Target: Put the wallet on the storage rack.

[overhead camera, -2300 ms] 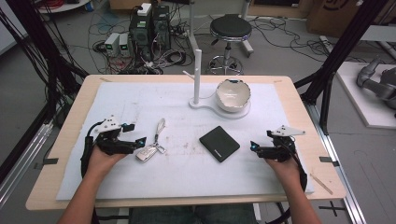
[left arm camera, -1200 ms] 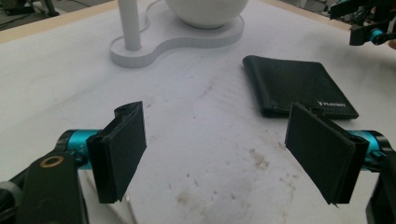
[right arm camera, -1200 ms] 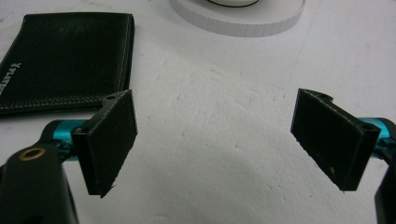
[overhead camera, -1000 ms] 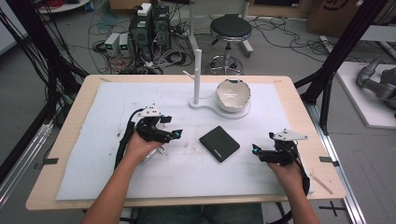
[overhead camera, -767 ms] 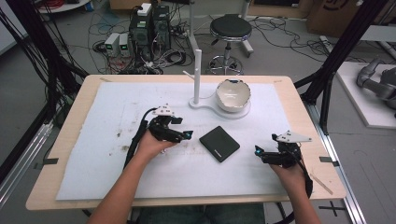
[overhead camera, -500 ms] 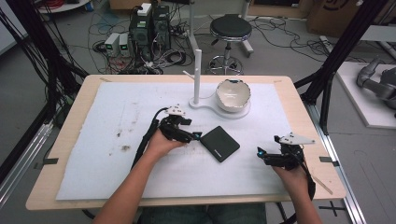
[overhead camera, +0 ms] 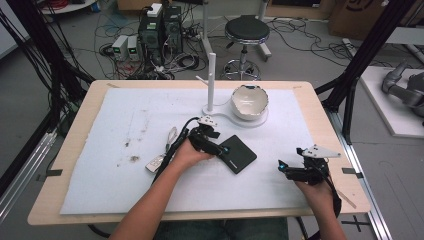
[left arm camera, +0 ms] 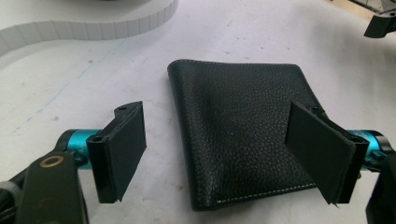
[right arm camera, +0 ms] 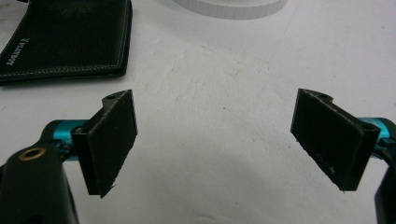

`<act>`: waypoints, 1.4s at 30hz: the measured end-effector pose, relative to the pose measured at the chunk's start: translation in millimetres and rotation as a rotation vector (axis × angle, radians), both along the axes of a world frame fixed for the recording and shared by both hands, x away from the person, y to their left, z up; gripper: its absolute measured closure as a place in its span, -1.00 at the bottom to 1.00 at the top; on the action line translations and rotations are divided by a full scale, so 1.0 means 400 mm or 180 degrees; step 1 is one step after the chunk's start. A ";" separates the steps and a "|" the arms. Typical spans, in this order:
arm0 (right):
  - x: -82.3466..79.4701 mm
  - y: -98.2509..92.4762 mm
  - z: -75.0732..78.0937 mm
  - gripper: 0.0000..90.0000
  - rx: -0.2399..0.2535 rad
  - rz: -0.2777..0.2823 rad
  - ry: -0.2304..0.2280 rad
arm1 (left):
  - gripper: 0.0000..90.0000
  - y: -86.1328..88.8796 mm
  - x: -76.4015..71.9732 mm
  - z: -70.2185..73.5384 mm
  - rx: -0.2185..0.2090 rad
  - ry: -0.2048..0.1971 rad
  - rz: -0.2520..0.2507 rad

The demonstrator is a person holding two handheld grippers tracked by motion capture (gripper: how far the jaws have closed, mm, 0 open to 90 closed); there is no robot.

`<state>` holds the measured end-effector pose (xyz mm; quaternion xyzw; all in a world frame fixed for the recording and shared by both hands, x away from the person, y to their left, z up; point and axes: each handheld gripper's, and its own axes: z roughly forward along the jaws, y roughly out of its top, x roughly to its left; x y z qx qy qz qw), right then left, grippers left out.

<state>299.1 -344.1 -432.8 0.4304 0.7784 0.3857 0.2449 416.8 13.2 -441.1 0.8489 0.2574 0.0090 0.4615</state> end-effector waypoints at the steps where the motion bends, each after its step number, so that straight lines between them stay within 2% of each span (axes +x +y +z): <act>1: -0.001 -0.001 0.000 -0.67 -0.0005 0.0000 0.0002 | -0.54 -0.003 0.001 -0.003 0.0026 0.0016 -0.0014; 6: -0.006 -0.004 0.001 -0.68 -0.0010 0.0005 -0.0012 | -0.49 -0.018 0.006 -0.023 0.0147 0.0072 -0.0022; 10: -0.006 -0.006 0.001 -0.67 -0.0005 -0.0002 -0.0008 | -0.44 -0.018 0.005 -0.022 0.0166 0.0062 -0.0009; 12: -0.006 -0.007 0.001 -0.67 -0.0013 -0.0001 -0.0011 | -0.30 -0.018 0.003 -0.021 0.0209 0.0027 -0.0059; 13: -0.006 -0.007 0.001 -0.67 -0.0013 -0.0001 -0.0011 | -0.30 -0.018 0.001 -0.020 0.0197 0.0045 -0.0099; 14: -0.006 -0.005 0.002 -0.67 -0.0020 0.0006 -0.0012 | -0.05 -0.018 -0.001 -0.019 0.0175 0.0074 -0.0144; 18: -0.005 -0.002 0.000 -0.67 -0.0061 0.0007 -0.0005 | 0.01 -0.014 -0.001 -0.019 0.0159 0.0091 -0.0152; 22: -0.005 0.004 -0.002 -0.67 -0.0117 0.0038 -0.0003 | 0.25 -0.003 0.001 -0.019 0.0109 0.0093 -0.0150; 23: -0.005 0.006 0.000 -0.67 -0.0111 0.0037 -0.0012 | 0.38 -0.002 0.000 -0.016 0.0128 0.0062 -0.0153; 27: -0.006 0.007 0.001 -0.67 -0.0117 0.0039 -0.0022 | 0.53 -0.002 -0.009 -0.009 0.0216 -0.0116 -0.0164; 29: -0.006 0.006 0.000 -0.67 -0.0119 0.0042 -0.0020 | 0.64 -0.002 -0.015 -0.008 0.0213 -0.0207 -0.0144; 30: -0.006 0.006 0.000 -0.67 -0.0119 0.0042 -0.0020 | 0.64 0.000 -0.015 -0.007 0.0214 -0.0207 -0.0143; 33: -0.006 0.007 0.001 -0.67 -0.0116 0.0046 -0.0023 | 0.75 0.007 -0.014 -0.003 0.0153 -0.0144 -0.0142; 37: -0.006 0.007 0.001 -0.67 -0.0120 0.0052 -0.0022 | 0.79 0.019 -0.014 0.012 0.0065 -0.0108 -0.0149; 40: -0.003 0.008 0.001 -0.67 -0.0128 0.0064 -0.0037 | 0.80 0.031 -0.020 0.033 -0.0008 -0.0182 -0.0119; 42: -0.002 0.009 0.001 -0.67 -0.0127 0.0068 -0.0040 | 0.80 0.035 -0.021 0.039 -0.0034 -0.0180 -0.0110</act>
